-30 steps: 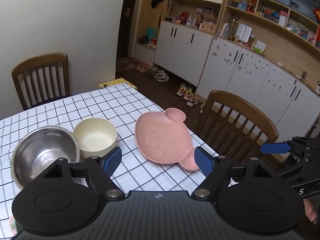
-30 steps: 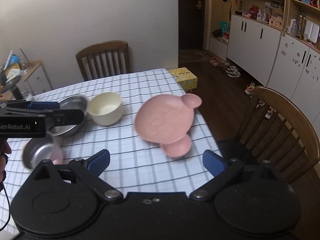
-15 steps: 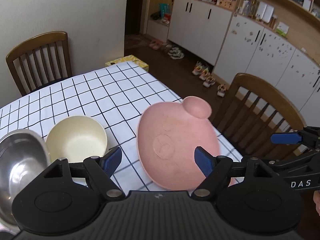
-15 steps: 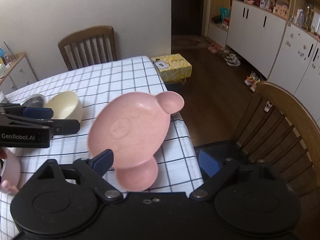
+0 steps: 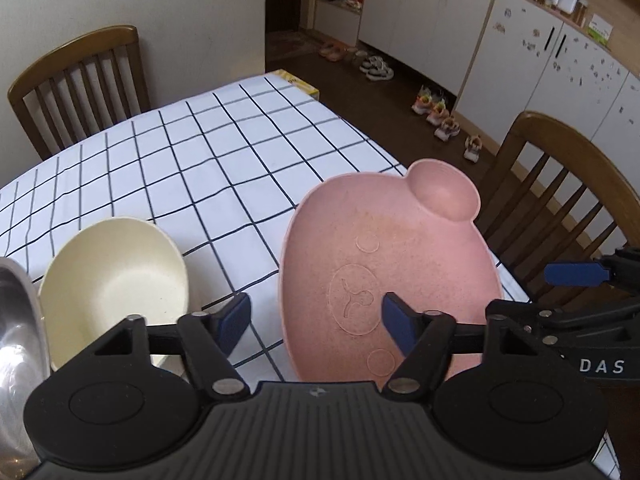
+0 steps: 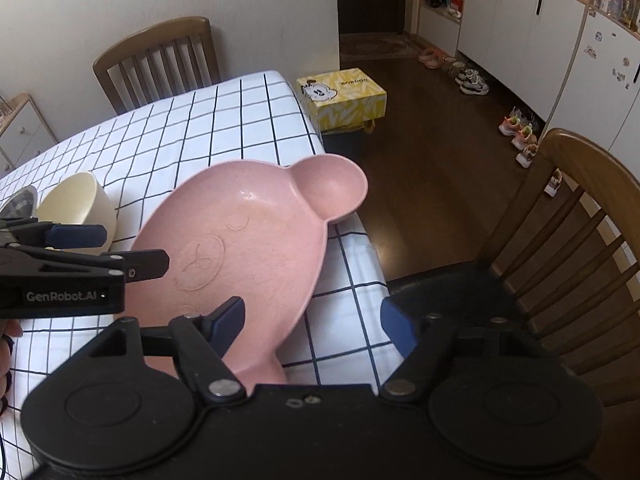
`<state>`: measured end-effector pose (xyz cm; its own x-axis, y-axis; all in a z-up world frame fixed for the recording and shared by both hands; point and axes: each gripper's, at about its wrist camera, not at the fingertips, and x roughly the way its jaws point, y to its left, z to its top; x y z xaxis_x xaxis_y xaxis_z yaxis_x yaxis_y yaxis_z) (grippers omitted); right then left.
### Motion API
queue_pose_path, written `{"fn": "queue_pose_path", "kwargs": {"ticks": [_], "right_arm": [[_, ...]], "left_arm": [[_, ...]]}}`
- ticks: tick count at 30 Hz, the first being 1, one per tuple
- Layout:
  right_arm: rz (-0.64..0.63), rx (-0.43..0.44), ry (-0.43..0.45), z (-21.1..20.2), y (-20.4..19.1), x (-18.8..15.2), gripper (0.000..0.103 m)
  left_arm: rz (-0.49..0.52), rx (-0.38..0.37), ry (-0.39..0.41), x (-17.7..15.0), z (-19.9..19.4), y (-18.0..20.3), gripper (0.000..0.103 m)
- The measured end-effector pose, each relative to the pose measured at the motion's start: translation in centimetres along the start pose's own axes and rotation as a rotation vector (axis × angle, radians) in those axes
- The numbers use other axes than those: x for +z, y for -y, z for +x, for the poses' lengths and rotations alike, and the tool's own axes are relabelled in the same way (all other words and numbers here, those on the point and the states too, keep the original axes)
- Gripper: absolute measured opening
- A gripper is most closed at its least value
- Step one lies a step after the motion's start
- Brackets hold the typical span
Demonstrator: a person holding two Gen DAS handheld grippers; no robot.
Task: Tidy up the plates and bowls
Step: 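Close both grippers on the rim of the pink bear-shaped plate, then lift the pink plate with both grippers and carry it over the white plate stack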
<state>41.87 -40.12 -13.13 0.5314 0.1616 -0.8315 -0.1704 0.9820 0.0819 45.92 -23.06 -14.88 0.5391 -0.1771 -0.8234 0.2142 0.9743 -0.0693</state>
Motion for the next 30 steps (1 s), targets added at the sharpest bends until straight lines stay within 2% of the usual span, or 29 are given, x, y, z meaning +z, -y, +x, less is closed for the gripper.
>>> {"fn": "queue_pose_path", "kwargs": {"ticks": [3,5,8,15,20,21,25,30], "right_arm": [[-0.009,-0.004,-0.008,0.8,0.0,0.3,0.068],[-0.015,-0.003,-0.011,1.3,-0.1,0.4,0.064],[-0.015,0.004,-0.014,1.8,0.0,0.6,0.056],[0.012,0.021,-0.029,2.5,0.4,1.0,0.035],[0.013,0.026,-0.033,2.6,0.3,1.1,0.021],[0.013,0.028,-0.033,2.6,0.2,1.1,0.016],[0.0,-0.003,-0.031,2.5,-0.1,1.2,0.01],[-0.001,-0.008,-0.027,2.3,0.0,0.9,0.009]], "left_arm": [[0.018,0.014,-0.012,0.3,0.8,0.3,0.062],[0.019,0.015,-0.027,0.5,1.4,0.4,0.051],[0.005,0.015,-0.04,0.7,1.9,0.1,0.042],[-0.032,0.011,-0.049,0.9,2.2,-0.6,0.032],[-0.038,0.025,-0.058,1.0,2.0,-1.0,0.016],[-0.042,0.022,-0.059,0.9,2.0,-1.1,0.015],[-0.04,0.024,-0.063,0.8,1.8,-1.0,0.011],[-0.062,0.008,-0.062,0.2,1.3,-0.9,0.01]]}}
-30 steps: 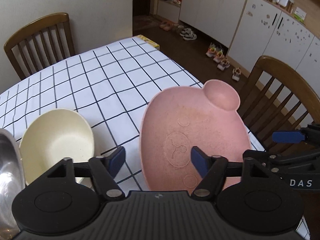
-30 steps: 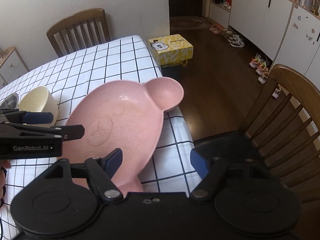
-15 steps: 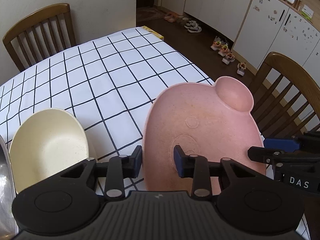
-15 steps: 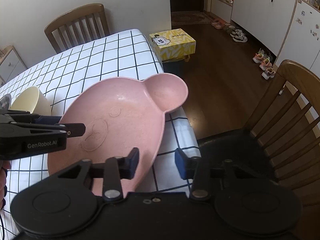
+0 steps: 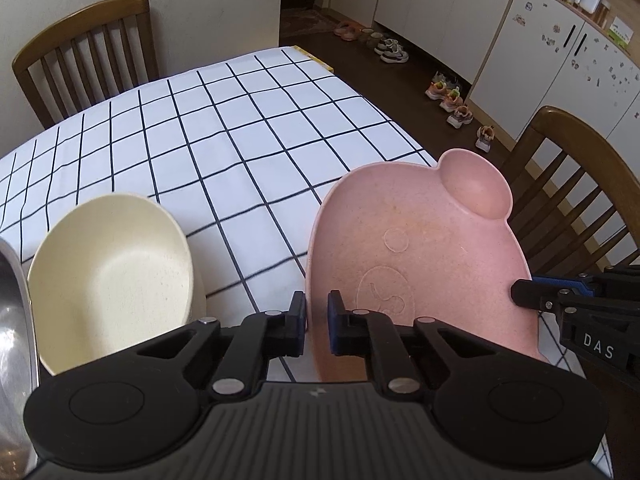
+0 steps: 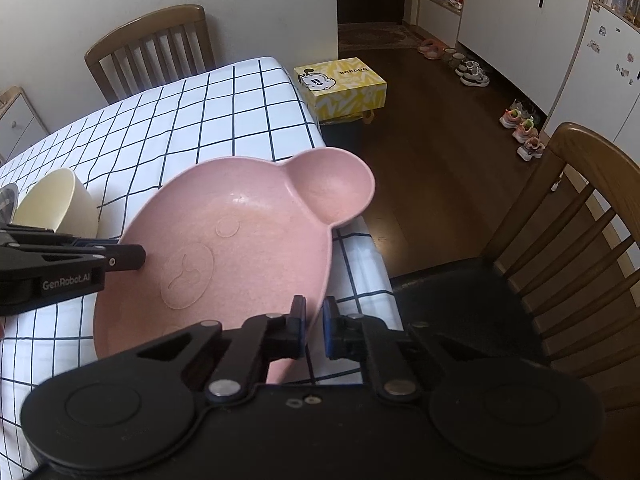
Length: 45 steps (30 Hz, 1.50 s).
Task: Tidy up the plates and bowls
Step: 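Lift the pink plate with both grippers and carry it over the white plate stack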
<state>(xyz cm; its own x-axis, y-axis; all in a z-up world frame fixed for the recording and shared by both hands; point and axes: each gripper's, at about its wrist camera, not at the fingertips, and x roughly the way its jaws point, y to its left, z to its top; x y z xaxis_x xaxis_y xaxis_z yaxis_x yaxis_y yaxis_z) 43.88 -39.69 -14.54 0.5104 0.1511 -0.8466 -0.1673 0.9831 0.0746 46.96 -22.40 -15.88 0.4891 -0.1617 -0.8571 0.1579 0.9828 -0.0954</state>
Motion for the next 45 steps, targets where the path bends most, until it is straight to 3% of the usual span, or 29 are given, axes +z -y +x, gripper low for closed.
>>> {"fn": "queue_pose_path", "kwargs": {"ticks": [8,17,31,45], "right_arm": [[-0.01,0.01,0.008,-1.7,0.1,-0.8,0.008],[0.0,0.022,0.004,-5.8,-0.1,-2.3,0.008],[-0.012,0.041,0.017,-14.2,-4.5,-7.6,0.007],[0.008,0.034,0.002,-18.3,-9.0,-15.0,0.006]], "left_arm": [[-0.003,-0.038,-0.004,-1.3,-2.2,0.1,0.01],[0.006,-0.122,0.032,-4.0,-7.9,-0.1,0.01],[0.022,-0.202,0.022,-13.0,-17.5,-2.0,0.01],[0.044,-0.226,-0.044,-22.0,-20.5,-3.5,0.01]]}}
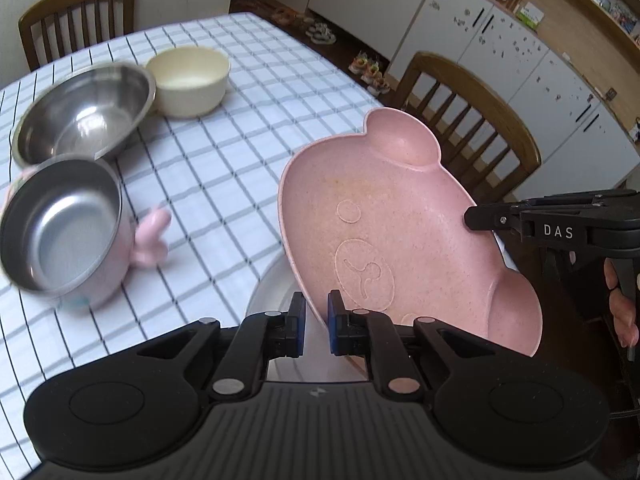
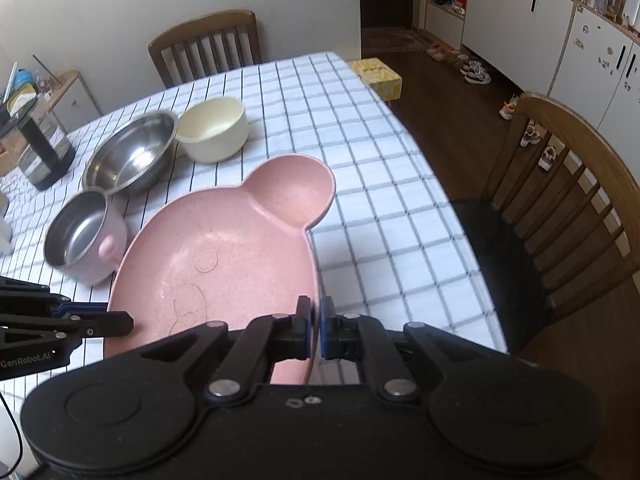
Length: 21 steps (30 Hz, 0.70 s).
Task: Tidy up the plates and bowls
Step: 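Lift the pink plate with both grippers and carry it over the white plate stack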
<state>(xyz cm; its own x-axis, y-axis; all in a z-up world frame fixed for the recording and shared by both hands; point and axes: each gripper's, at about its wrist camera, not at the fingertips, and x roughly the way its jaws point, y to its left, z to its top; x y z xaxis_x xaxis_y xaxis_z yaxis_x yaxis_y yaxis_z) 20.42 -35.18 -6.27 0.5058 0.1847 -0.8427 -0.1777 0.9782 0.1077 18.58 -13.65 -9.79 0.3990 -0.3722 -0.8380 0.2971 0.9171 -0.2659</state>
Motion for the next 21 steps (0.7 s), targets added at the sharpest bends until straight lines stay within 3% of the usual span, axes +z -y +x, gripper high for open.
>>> {"fn": "queue_pose_path", "kwargs": {"ticks": [8,21], "right_arm": [[0.008,-0.001,-0.046,0.8,-1.1,-3.8,0.006],[0.017,0.007,-0.055,2.5,-0.6,-5.5,0.006]], "left_arm": [[0.008,0.01,-0.034,-3.3,0.6,0.0,0.01],[0.016,0.02,-0.056,-4.0,2.5,0.2,0.01]]}}
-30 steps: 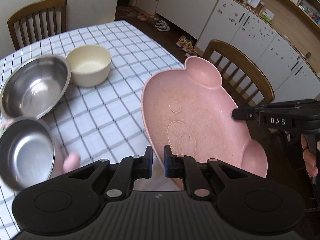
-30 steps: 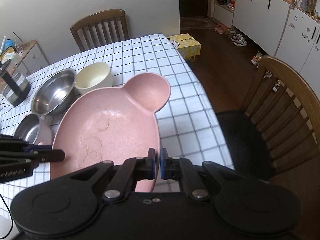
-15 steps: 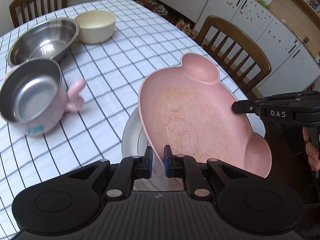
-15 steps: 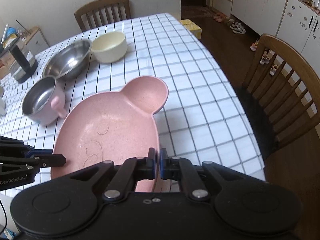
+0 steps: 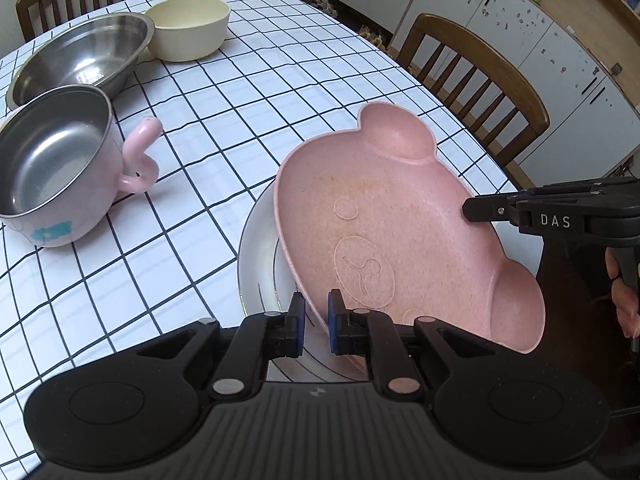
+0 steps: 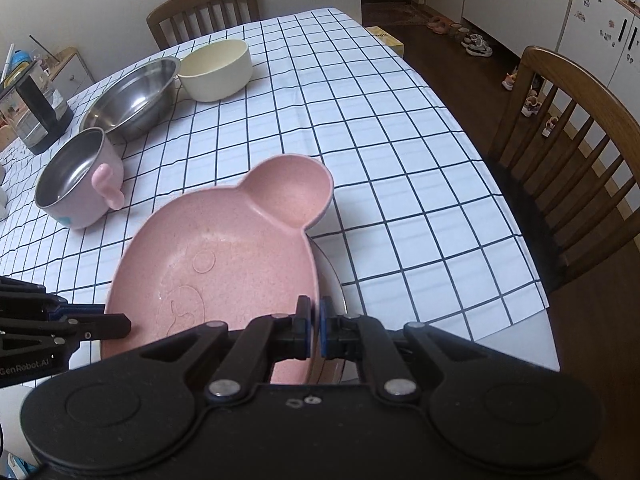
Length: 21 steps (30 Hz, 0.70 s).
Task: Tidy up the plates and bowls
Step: 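Lift the pink plate with both grippers and carry it over the white plate stack, then lower the pink plate onto the white plates and open both grippers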
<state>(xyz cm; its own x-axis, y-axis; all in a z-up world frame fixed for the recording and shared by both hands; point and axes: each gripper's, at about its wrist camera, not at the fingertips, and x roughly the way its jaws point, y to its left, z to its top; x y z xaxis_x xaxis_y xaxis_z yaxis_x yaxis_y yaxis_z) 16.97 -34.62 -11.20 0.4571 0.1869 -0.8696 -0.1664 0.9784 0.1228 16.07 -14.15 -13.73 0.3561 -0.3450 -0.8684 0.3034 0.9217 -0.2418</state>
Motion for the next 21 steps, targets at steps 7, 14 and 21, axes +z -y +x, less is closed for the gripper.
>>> {"fn": "queue_pose_path", "kwargs": {"ticks": [7,14,21], "right_arm": [[-0.002,0.006,-0.004,0.0,0.4,0.0,0.006],[-0.005,0.001,-0.015,-0.1,0.8,-0.2,0.011],[0.0,0.006,-0.017,-0.2,0.6,-0.5,0.019]], "left_arm": [[-0.013,-0.009,-0.034,0.2,0.9,0.0,0.01],[-0.003,-0.025,-0.047,0.2,1.6,0.3,0.01],[-0.005,-0.032,-0.053,0.3,1.6,0.1,0.011]]}}
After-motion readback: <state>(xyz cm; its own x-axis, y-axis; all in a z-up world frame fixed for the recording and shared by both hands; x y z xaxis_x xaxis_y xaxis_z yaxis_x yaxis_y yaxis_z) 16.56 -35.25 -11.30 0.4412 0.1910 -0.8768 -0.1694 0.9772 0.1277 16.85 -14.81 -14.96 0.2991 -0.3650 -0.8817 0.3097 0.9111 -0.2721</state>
